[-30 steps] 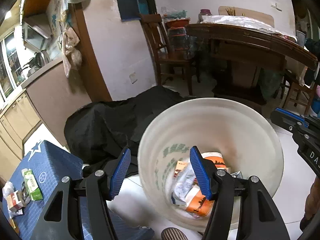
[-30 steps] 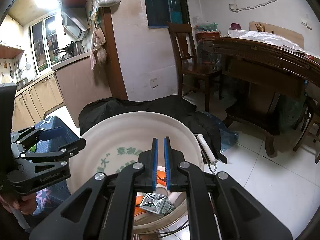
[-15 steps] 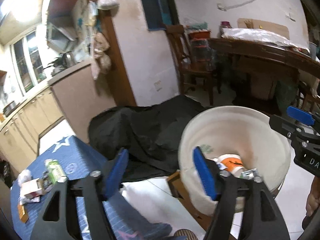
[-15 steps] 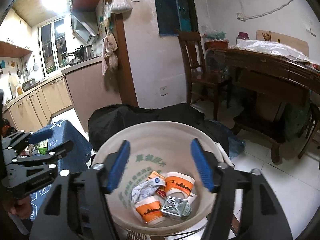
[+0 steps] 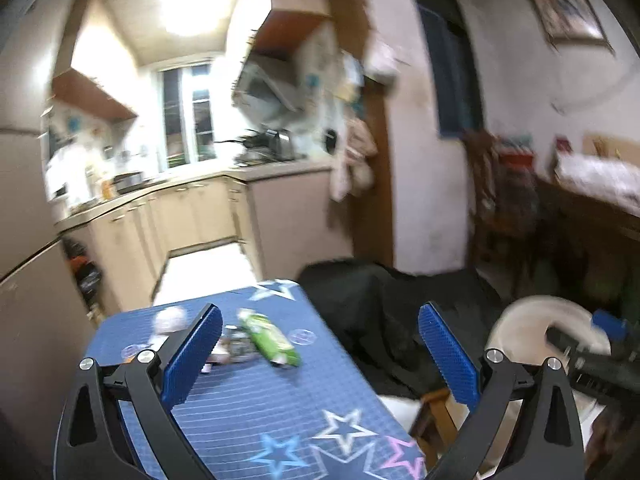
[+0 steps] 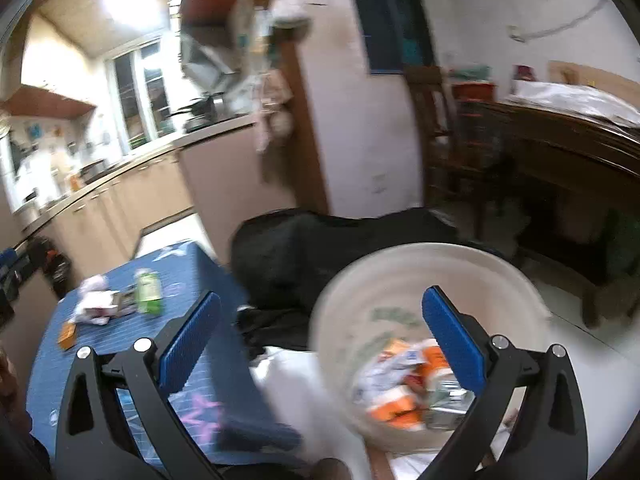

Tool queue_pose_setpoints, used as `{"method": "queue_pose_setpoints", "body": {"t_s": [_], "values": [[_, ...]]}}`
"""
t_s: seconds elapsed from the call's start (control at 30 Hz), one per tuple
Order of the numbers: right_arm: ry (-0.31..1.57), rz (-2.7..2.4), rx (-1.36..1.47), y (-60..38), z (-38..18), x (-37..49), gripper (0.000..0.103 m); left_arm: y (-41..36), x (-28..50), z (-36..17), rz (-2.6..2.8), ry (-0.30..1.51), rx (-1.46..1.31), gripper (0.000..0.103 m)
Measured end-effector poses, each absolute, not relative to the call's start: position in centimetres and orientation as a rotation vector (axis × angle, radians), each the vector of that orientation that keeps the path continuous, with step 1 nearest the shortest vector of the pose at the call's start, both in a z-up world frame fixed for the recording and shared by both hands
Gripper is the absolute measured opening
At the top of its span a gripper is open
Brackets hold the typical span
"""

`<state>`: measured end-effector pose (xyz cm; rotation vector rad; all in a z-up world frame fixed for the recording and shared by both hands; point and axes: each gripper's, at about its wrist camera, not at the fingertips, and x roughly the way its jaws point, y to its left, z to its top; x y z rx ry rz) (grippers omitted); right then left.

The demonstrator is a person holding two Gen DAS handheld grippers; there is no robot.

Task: Collect trash
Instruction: 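Move both open tools back over the table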

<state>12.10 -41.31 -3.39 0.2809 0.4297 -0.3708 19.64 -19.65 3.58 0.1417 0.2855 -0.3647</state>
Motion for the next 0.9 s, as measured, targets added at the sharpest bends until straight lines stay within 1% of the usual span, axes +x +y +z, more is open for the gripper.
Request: {"method": "queue_pose_setpoints", "body": {"t_s": [0.13, 0.33, 0.47, 0.9], "values": [[0.422, -0.27, 0.23, -37.1, -2.0, 13.6, 0.098, -15.2, 19.1, 5.3, -0.282, 0.262, 0.086, 0.098], [0.434, -0.17, 0.167, -32.0, -1.1, 15.3, 0.098, -11.5, 17.4, 6.5, -0.157, 0.179, 0.085, 0.098], [0.456, -0.129, 0.131, -29.5, -1.0, 16.3, 0.098, -8.8, 17.2, 7.4, -0.115, 0.156, 0.046, 0.098], [0.462, -0.086, 0.054, -26.3, -0.5, 17.0, 0.098, -6.0, 16.7, 8.1, -0.038, 0.101, 0.028, 0.098]]}}
